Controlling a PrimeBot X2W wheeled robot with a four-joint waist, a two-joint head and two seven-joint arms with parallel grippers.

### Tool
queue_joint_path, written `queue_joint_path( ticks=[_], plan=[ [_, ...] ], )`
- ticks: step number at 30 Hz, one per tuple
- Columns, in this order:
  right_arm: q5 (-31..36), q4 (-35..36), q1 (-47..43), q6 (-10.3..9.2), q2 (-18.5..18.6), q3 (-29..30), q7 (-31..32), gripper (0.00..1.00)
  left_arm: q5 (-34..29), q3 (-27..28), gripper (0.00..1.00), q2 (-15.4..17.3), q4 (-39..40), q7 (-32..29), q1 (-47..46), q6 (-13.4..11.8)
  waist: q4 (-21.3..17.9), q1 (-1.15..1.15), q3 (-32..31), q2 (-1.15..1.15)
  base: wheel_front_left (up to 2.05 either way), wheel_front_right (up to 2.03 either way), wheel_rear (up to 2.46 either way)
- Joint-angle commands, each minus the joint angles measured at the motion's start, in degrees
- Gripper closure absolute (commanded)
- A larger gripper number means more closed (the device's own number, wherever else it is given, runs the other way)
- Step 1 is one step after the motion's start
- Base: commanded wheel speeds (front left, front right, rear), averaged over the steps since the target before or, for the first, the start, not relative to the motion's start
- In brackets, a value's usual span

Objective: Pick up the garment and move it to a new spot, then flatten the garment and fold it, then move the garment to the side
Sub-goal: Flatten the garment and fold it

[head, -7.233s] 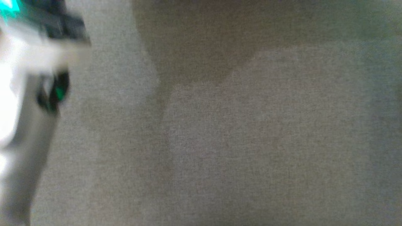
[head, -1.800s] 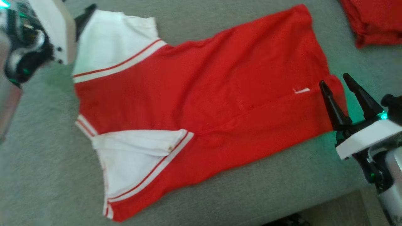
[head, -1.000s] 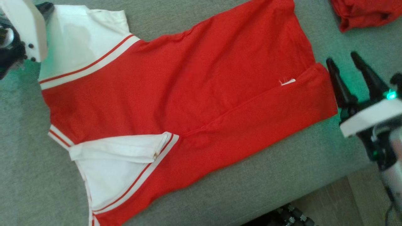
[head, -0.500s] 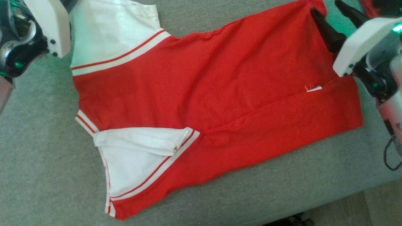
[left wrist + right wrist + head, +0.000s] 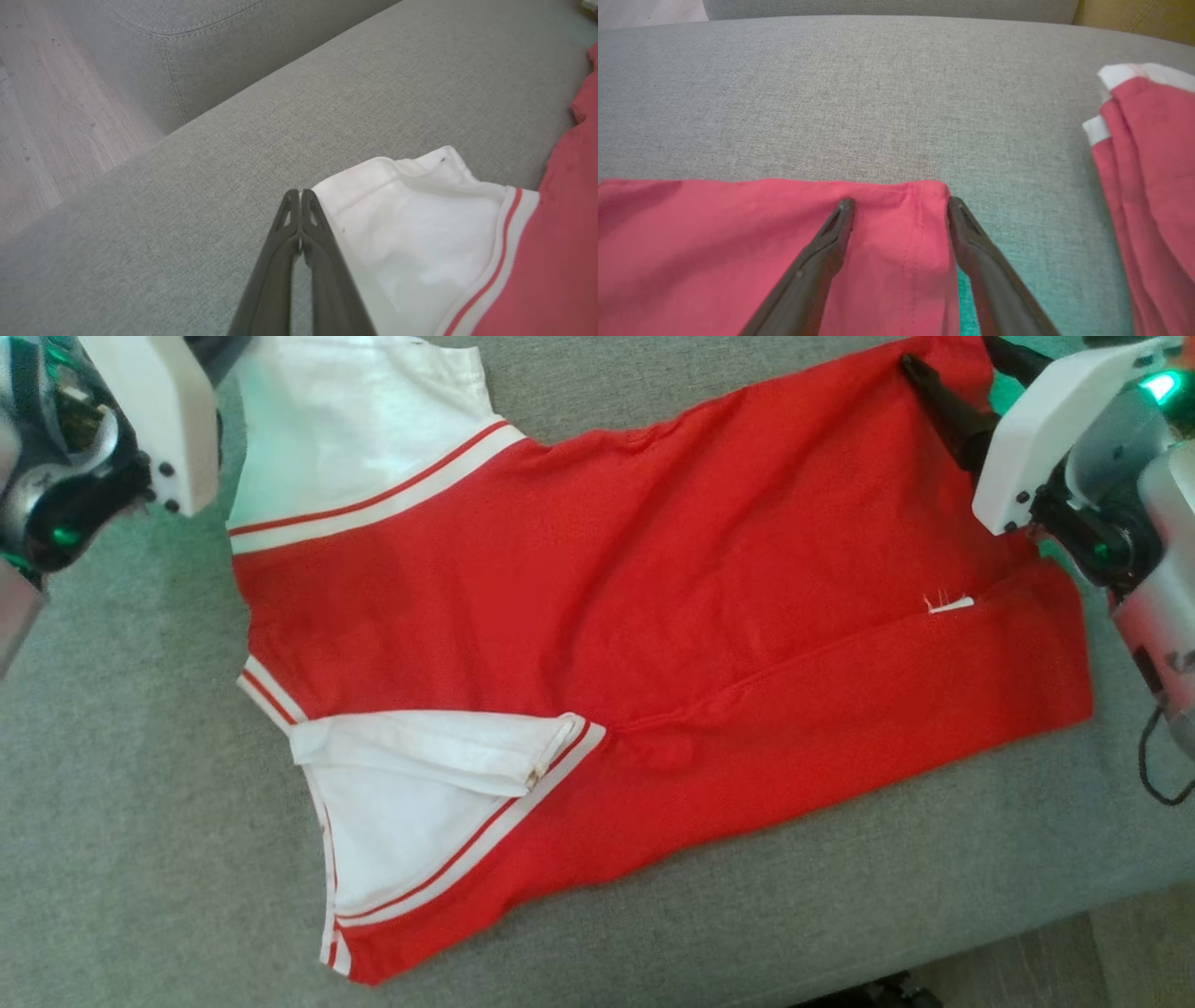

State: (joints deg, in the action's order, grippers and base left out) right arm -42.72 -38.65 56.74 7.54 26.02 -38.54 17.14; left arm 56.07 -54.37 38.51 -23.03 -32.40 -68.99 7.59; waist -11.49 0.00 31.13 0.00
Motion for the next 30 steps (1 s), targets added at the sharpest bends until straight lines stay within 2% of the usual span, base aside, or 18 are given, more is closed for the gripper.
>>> queue_joint_path(
  ticks=[1,6,11,12,13,14,15,16,17,18,24,30],
  plan=[
    [-0.99,0.55,0.82,-0.05,0.65,-0.69,-0.38,0.0,0.49,1.61,1.0,2.49,0.74,0.78,-3.51,-0.1,0.16,0.0,0.09,0.0,0.0,0.0,0.0],
    [-2.62,-0.27,1.9,-0.05,0.6,-2.17,-0.84,0.05,1.3,0.2,1.0,2.44,0.23,1.75,-4.33,-0.1,0.57,0.0,0.25,0.0,0.0,0.0,0.0],
    [-4.15,-1.36,2.96,-0.05,1.0,-3.77,-1.83,0.17,2.3,-1.54,1.0,2.5,-0.3,3.13,-5.26,-0.1,1.18,0.0,0.46,0.0,0.0,0.0,0.0],
    [-4.41,-1.55,3.15,-0.05,1.08,-4.08,-2.01,0.24,2.5,-1.87,1.0,2.56,-0.39,3.4,-5.44,-0.1,1.28,0.0,0.51,0.0,0.0,0.0,0.0],
    [-4.6,-1.75,3.36,-0.05,1.18,-4.42,-2.16,0.4,2.71,-2.2,1.0,2.63,-0.49,3.66,-5.6,-0.1,1.36,0.0,0.55,0.0,0.0,0.0,0.0],
    [-4.69,-2.01,3.6,-0.05,1.33,-4.75,-2.32,0.52,2.92,-2.54,1.0,2.7,-0.58,3.89,-5.77,-0.1,1.44,0.0,0.59,0.0,0.0,0.0,0.0],
    [-4.78,-2.28,3.84,-0.05,1.46,-5.07,-2.47,0.6,3.11,-2.87,1.0,2.78,-0.67,4.14,-5.96,-0.1,1.51,0.0,0.63,0.0,0.0,0.0,0.0],
    [-4.79,-2.65,4.13,-0.05,1.64,-5.35,-2.62,0.73,3.29,-3.17,1.0,2.85,-0.77,4.39,-6.16,-0.1,1.57,0.0,0.67,0.0,0.0,0.0,0.0],
    [-4.61,-3.25,4.44,-0.05,1.81,-5.62,-2.67,0.93,3.47,-3.47,1.0,2.91,-0.88,4.66,-6.35,-0.1,1.61,0.0,0.71,0.0,0.0,0.0,0.0],
    [-4.32,-3.84,4.78,-0.05,1.96,-5.91,-2.72,1.0,3.64,-3.74,1.0,2.98,-0.98,4.94,-6.55,-0.1,1.63,0.0,0.75,0.0,0.0,0.0,0.0],
    [-4.24,-6.17,6.36,-0.05,1.88,-6.33,-4.07,1.0,3.48,-5.69,1.0,3.59,-0.8,8.27,-8.18,-0.1,1.72,0.0,1.01,0.0,0.0,0.0,0.0],
    [-7.22,-6.9,8.33,-0.05,1.83,-3.63,-9.35,1.0,0.02,-7.2,1.0,4.33,-1.05,19.29,-12.18,-0.1,1.89,0.0,1.25,0.0,0.0,0.0,0.0]
  ],
)
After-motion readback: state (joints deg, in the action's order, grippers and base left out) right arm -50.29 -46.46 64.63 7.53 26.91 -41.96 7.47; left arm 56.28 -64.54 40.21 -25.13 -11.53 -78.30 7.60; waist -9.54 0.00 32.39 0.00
